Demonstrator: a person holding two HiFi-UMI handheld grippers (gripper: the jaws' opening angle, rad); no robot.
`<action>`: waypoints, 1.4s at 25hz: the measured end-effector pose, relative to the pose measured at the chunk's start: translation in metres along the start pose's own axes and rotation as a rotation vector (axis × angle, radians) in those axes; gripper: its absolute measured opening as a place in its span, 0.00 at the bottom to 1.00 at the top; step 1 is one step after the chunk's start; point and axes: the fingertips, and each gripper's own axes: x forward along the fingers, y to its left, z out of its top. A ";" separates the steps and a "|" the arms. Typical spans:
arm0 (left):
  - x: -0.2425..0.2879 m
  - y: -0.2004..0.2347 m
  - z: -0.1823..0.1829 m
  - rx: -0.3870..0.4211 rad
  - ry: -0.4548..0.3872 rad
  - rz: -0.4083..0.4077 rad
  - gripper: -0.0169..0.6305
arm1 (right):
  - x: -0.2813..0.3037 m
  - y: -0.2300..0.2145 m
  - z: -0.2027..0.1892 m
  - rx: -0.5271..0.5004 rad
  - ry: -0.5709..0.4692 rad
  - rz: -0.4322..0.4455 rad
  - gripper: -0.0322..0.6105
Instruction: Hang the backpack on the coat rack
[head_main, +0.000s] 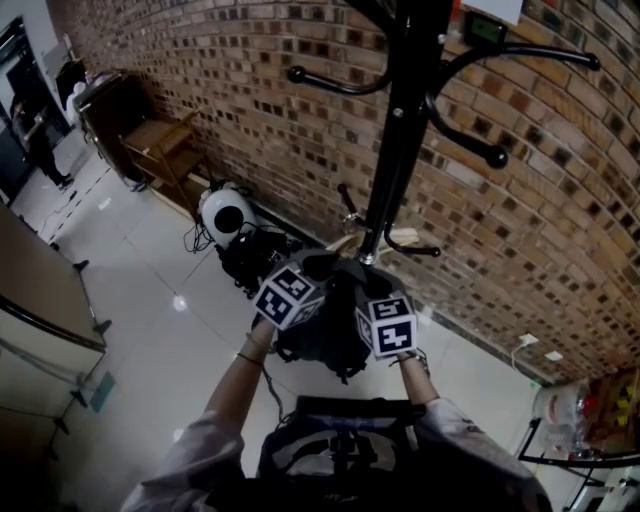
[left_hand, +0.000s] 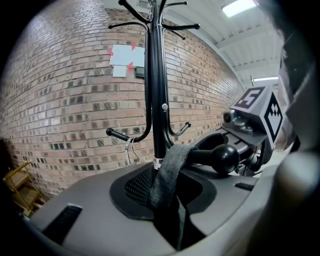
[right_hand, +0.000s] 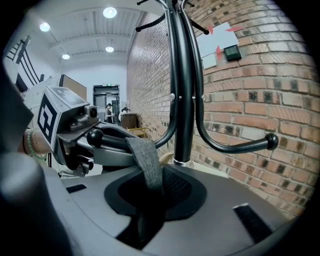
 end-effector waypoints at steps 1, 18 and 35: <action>0.000 -0.001 0.001 -0.007 -0.002 -0.002 0.20 | 0.000 0.000 -0.001 0.000 -0.003 0.000 0.18; -0.038 -0.006 -0.014 -0.200 -0.052 0.211 0.27 | -0.039 0.009 -0.009 0.033 -0.056 -0.015 0.24; -0.111 -0.072 -0.067 -0.532 -0.144 0.376 0.04 | -0.088 0.041 -0.067 0.165 -0.045 0.088 0.07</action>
